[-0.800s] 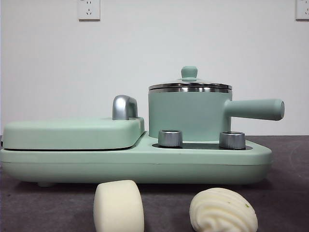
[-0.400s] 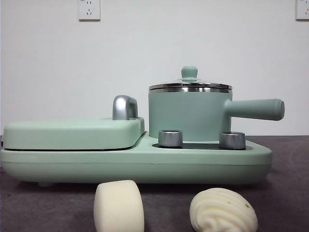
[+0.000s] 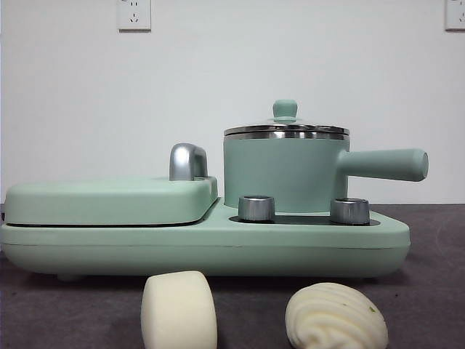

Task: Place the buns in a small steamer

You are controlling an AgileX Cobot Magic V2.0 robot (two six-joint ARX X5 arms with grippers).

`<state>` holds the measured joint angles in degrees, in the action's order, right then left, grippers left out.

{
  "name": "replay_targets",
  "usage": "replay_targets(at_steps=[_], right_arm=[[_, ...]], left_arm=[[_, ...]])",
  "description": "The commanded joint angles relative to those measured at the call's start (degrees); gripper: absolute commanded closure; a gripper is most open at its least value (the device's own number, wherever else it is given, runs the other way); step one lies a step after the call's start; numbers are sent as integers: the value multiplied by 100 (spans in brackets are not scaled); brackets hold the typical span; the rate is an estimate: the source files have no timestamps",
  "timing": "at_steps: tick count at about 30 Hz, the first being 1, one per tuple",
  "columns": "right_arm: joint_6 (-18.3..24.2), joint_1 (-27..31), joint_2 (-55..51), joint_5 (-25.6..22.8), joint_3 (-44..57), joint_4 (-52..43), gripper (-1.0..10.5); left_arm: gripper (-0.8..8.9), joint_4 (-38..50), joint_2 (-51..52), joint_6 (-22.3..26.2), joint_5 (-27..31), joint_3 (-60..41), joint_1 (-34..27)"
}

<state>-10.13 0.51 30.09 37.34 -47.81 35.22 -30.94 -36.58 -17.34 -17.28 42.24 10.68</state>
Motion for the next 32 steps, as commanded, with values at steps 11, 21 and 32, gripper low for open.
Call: replay_targets(at_steps=[11, 21, 32], right_arm=[[828, -39, 540, 1213, -487, 334, 933], [824, -39, 540, 852, -487, 339, 480], [758, -39, 538, 809, -487, 339, 443]], left_arm=[[805, -654, -997, 822, -1915, 1010, 516], [373, -629, -1034, 1250, -1910, 1010, 535], [291, -96, -1368, 841, -1912, 1228, 549]])
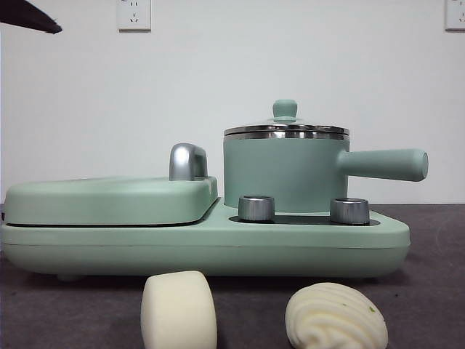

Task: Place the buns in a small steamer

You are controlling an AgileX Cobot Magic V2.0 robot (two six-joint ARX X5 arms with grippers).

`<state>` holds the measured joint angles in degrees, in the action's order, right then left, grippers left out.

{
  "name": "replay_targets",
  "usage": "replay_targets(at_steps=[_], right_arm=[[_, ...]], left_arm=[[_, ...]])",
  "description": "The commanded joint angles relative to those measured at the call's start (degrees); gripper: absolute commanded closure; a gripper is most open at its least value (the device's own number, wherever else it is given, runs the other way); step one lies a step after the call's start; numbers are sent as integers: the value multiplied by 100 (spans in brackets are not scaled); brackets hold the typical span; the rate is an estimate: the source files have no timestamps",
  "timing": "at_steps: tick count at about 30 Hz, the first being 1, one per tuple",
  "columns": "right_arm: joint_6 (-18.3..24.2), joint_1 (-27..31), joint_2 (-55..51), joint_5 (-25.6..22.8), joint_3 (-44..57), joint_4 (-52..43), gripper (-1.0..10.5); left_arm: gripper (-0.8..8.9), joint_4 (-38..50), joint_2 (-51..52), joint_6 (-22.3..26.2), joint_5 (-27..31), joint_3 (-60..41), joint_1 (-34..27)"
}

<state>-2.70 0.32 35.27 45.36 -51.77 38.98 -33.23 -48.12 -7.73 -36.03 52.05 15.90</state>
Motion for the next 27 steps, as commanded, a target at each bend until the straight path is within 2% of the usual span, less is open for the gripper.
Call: replay_targets(at_steps=[1, 7, 12, 19, 22, 27], right_arm=[[15, -20, 20, 4, -92, -37, 443], [11, -20, 20, 0, -92, -39, 443], [11, -20, 20, 0, -92, -39, 443], [13, -20, 20, 0, -92, -39, 443], [15, -20, 22, -2, -92, -44, 443], [15, -20, 24, -2, -92, -42, 443]], left_arm=[[291, 131, -323, -131, -37, 332, 26], [301, -236, -1394, -61, -35, 1335, 98], [328, -1130, -2643, 260, 39, 2771, 271], [329, -2533, -4341, 632, 496, 4817, 632], [351, -3130, -5075, 802, 872, 5751, 813], [351, -4072, -6336, 837, 1279, 7545, 1130]])
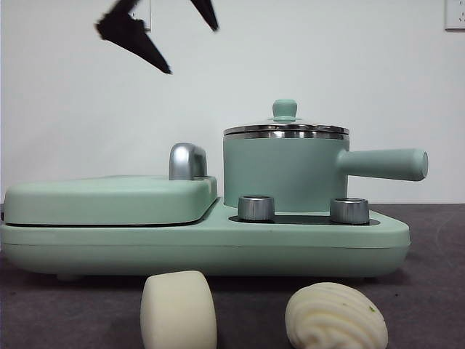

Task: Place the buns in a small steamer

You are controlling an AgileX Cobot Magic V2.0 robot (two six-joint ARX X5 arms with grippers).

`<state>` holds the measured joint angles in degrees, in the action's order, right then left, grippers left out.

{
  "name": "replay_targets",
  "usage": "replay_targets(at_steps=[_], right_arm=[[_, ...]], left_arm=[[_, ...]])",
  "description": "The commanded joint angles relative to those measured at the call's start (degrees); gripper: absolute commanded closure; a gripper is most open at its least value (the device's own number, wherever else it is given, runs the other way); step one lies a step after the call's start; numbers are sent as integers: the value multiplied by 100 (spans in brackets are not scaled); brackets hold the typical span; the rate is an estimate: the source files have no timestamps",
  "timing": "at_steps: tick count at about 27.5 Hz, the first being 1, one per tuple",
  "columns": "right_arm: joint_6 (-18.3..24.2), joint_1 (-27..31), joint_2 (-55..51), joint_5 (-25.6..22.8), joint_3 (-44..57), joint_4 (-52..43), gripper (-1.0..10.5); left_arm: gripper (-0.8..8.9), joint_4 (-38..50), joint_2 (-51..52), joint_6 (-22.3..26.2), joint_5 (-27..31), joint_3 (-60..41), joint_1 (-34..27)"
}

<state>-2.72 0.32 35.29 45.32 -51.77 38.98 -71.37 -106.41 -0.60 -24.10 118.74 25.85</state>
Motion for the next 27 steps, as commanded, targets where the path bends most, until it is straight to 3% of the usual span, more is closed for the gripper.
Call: replay_targets(at_steps=[1, 9, 14, 18, 22, 27], right_arm=[[17, -20, 22, 2, -92, -44, 443], [17, -20, 22, 2, -92, -42, 443], [17, -20, 22, 2, -92, -39, 443], [17, -20, 22, 2, -92, -37, 443], [17, -20, 22, 2, -92, -37, 443], [17, -20, 22, -33, -92, -37, 443]], left_arm=[[351, -348, -719, 105, 157, 1174, 197], [351, -332, -1993, -28, 374, 2699, 691], [357, -177, -2236, 131, 396, 2717, 916], [389, -68, -2277, 321, 929, 2715, 1174], [449, -83, -2326, 442, 1080, 2712, 1333], [451, -87, -2503, 509, 1300, 2712, 1399]])
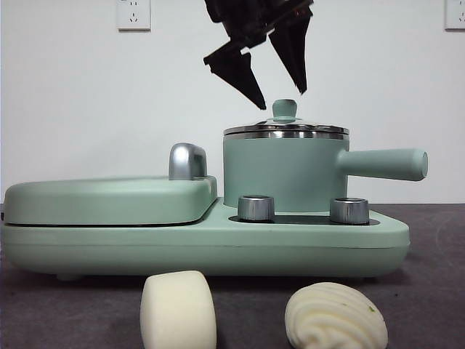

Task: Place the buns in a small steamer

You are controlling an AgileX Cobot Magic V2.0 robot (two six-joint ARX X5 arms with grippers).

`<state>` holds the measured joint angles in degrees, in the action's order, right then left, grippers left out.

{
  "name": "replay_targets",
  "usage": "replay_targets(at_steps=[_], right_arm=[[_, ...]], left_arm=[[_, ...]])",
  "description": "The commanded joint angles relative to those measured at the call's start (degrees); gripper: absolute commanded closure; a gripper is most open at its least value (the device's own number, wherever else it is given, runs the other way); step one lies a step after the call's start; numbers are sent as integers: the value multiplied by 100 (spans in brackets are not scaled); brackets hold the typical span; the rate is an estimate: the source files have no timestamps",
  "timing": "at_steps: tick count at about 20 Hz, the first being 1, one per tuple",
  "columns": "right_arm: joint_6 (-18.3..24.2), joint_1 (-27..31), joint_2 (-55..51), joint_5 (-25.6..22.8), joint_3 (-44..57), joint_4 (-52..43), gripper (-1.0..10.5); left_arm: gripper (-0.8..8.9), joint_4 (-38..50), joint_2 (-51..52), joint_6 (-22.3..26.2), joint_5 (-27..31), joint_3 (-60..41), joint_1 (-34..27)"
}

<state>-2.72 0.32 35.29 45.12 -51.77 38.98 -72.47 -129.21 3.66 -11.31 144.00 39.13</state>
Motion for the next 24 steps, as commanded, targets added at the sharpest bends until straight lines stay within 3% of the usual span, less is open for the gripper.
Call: replay_targets(at_steps=[1, 10, 16, 24], right_arm=[[17, -20, 22, -13, -92, -37, 443], [17, -20, 22, -15, -92, -35, 443], [11, -20, 22, -15, -92, -33, 443], [-114, -275, 603, -227, -348, 542, 461]], left_arm=[[474, 20, -282, 83, 22, 186, 90], [696, -7, -402, 225, 146, 188, 199], [701, -162, -400, 225, 149, 483, 212], [701, -837, -400, -66, 343, 1790, -33]])
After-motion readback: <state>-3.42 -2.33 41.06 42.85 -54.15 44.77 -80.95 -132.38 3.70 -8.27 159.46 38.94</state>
